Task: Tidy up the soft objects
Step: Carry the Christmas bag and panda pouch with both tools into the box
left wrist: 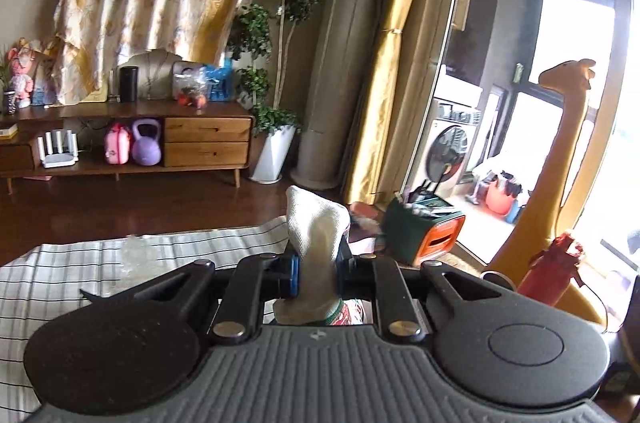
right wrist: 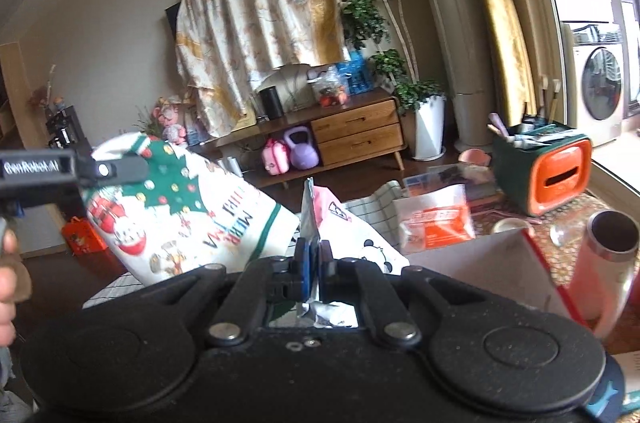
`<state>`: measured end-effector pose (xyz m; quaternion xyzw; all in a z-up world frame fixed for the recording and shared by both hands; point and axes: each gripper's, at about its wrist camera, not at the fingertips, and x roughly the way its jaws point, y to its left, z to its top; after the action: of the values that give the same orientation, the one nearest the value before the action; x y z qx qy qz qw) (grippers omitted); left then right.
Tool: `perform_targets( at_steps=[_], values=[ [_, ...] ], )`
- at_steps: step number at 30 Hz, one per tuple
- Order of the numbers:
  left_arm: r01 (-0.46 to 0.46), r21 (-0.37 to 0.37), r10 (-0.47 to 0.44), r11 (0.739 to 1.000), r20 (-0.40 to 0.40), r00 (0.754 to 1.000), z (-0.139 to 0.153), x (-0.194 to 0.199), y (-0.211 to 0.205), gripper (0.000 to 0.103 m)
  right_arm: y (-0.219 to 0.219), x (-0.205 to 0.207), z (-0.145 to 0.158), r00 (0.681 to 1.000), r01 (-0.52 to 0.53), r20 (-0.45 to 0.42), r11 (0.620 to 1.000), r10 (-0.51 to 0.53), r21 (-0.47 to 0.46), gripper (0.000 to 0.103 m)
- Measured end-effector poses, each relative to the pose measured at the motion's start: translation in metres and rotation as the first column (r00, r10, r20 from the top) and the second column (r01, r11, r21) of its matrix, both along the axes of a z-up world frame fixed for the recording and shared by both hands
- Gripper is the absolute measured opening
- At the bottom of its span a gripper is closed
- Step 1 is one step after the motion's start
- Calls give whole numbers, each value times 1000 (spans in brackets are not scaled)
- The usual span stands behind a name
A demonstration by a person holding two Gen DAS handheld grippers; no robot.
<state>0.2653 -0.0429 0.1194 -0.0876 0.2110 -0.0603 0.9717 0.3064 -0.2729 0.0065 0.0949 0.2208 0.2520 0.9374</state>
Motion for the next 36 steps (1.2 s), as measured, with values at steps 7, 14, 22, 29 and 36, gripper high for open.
perform_targets(
  at_steps=[7, 14, 22, 29, 36],
  values=[
    [87, -41, -87, 995, 14, 996, -7, 19, -47, 16, -44, 4, -15, 996, 90, -22, 996, -91, -20, 3],
    [137, -73, -136, 988, 13, 991, -31, 43, -84, 16, -74, 13, -32, 988, 144, -47, 989, -145, -25, 3],
    [139, -114, -140, 984, 5, 990, -67, 75, -99, 16, -86, 31, -53, 985, 151, -79, 987, -155, -56, 3],
    [130, -138, -139, 982, -64, 988, -114, 97, -95, 16, -90, 50, -75, 978, 154, -127, 985, -163, -75, 3],
    [127, -150, -146, 980, -127, 981, -147, 106, -86, 16, -86, 62, -95, 973, 143, -166, 985, -158, -98, 3]
  ],
)
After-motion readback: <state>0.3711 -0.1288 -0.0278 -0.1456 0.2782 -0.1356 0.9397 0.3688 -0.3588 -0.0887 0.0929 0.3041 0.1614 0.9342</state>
